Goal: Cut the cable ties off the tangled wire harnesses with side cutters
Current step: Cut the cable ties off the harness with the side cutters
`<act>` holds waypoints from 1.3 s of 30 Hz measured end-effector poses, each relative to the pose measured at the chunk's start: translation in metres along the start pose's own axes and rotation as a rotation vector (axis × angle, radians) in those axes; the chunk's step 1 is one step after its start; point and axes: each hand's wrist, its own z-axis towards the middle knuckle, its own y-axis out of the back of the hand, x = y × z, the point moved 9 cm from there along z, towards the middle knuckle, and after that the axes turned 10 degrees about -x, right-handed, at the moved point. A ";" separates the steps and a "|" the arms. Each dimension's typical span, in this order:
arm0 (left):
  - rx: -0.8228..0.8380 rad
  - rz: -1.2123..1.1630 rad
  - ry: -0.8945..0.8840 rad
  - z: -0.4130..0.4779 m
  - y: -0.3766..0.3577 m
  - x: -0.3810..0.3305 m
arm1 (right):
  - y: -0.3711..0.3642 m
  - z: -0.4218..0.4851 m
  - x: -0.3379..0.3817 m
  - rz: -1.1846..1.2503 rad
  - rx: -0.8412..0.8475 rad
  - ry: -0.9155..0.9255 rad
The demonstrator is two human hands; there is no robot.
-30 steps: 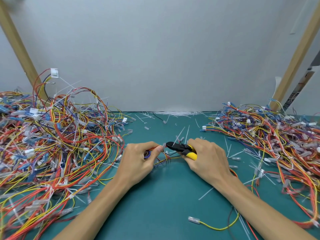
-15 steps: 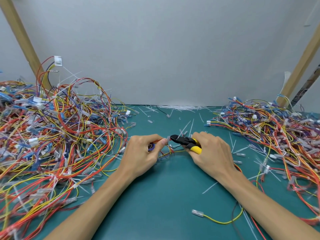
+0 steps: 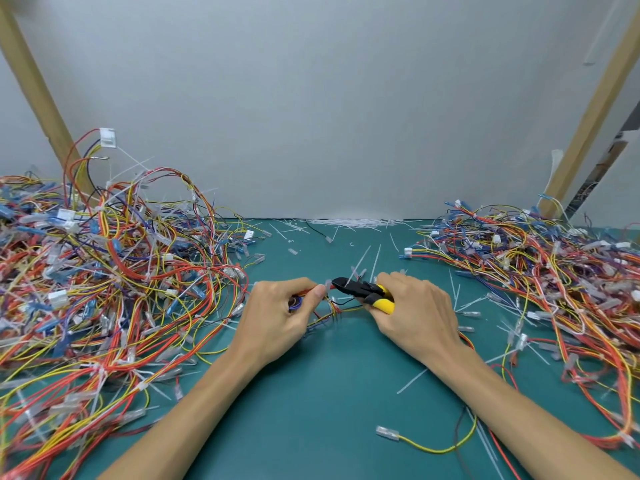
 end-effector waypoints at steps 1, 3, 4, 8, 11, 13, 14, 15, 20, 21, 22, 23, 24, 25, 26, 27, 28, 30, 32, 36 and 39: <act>0.000 0.001 0.003 0.000 0.000 0.001 | 0.000 0.000 -0.001 -0.002 0.002 -0.009; 0.000 -0.002 0.010 0.000 0.000 0.001 | 0.002 0.001 0.002 -0.001 -0.027 0.011; 0.001 -0.006 0.013 0.000 0.000 0.002 | 0.004 0.001 0.004 0.000 -0.046 0.032; 0.002 -0.002 0.012 0.000 0.000 0.002 | 0.001 0.001 0.005 -0.009 -0.020 0.045; -0.001 -0.004 0.007 0.000 0.000 0.002 | 0.001 0.002 0.002 -0.016 -0.014 0.022; -0.001 -0.008 0.007 0.000 0.000 0.002 | 0.003 0.002 0.003 -0.011 -0.029 0.031; 0.000 -0.008 0.007 0.000 0.000 0.002 | 0.003 0.002 0.003 -0.011 -0.030 0.037; 0.001 -0.006 0.007 0.000 0.000 0.002 | 0.002 0.001 0.003 -0.011 -0.025 0.040; 0.001 -0.011 0.015 0.000 0.000 0.003 | -0.003 0.000 0.003 0.021 -0.019 0.049; -0.001 -0.015 0.018 0.000 0.001 0.003 | -0.004 0.000 0.003 0.029 -0.015 0.048; -0.001 -0.018 0.020 0.000 0.001 0.003 | -0.004 0.000 0.003 0.031 -0.014 0.049; -0.002 -0.019 0.020 0.000 0.001 0.003 | -0.004 0.000 0.002 0.028 -0.018 0.051; -0.002 -0.018 0.021 0.000 0.001 0.003 | -0.003 0.001 0.002 0.025 -0.023 0.052; -0.004 -0.016 0.021 0.000 0.001 0.003 | -0.002 0.001 0.002 0.022 -0.027 0.050; -0.006 -0.013 0.019 0.000 0.002 0.002 | -0.002 0.001 0.002 0.018 -0.029 0.049; -0.007 -0.009 0.015 0.000 0.002 0.002 | -0.001 0.001 0.002 0.011 -0.027 0.049; -0.007 -0.007 0.012 0.000 0.002 0.002 | -0.001 0.001 0.002 0.004 -0.021 0.049; -0.008 -0.007 0.008 0.000 0.002 0.001 | -0.001 0.001 0.002 -0.001 -0.008 0.043; -0.006 -0.007 0.007 0.000 0.002 0.001 | -0.001 0.002 0.000 0.004 0.008 0.031; -0.006 -0.009 0.001 0.000 0.002 0.000 | -0.001 0.001 0.002 0.002 0.007 0.034; -0.007 -0.008 -0.004 0.000 0.002 0.000 | -0.004 -0.001 0.003 -0.010 0.013 0.051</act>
